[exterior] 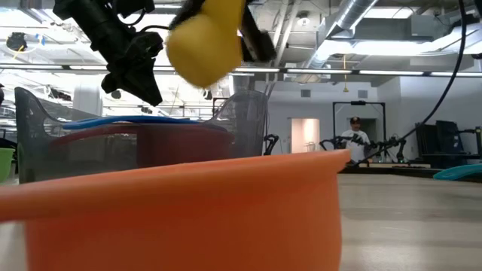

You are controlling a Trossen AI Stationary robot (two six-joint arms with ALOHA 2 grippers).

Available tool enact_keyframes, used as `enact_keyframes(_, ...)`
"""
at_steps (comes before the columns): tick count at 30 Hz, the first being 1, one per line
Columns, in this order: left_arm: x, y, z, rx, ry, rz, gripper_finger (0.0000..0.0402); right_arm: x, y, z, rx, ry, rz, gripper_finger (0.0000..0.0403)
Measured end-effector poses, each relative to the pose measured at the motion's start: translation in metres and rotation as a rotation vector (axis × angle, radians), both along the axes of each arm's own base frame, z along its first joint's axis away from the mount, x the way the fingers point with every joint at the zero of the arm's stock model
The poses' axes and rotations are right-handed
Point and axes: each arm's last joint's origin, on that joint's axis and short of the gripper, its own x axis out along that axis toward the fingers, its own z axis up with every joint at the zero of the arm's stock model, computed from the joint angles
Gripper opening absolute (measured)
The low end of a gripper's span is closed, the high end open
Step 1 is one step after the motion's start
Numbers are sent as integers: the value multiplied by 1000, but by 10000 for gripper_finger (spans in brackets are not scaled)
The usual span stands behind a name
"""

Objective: Nest measuring cups in basket
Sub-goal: Stack the yellow measuring cup on top of the blue measuring cup in the bin

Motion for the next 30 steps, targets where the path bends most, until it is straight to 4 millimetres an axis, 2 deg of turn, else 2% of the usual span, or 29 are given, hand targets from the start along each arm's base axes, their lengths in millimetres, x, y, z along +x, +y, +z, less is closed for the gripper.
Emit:
enact_keyframes(2, 0, 0, 0, -7, -4, 9, 61, 7, 8, -14, 35, 10, 10, 13)
enact_keyframes(5, 0, 0, 0, -11, -7, 14, 61, 10, 11, -24, 77, 52, -18, 19)
enact_keyframes(12, 0, 0, 0, -4, -2, 6, 61, 11, 12, -25, 109, 68, -57, 21)
enact_keyframes(24, -1, 0, -1, -5, 10, 3, 61, 12, 4, -26, 119, 85, -96, 120)
enact_keyframes(30, -1, 0, -1, -6, 16, 2, 61, 13, -2, -26, 135, 87, -121, 151)
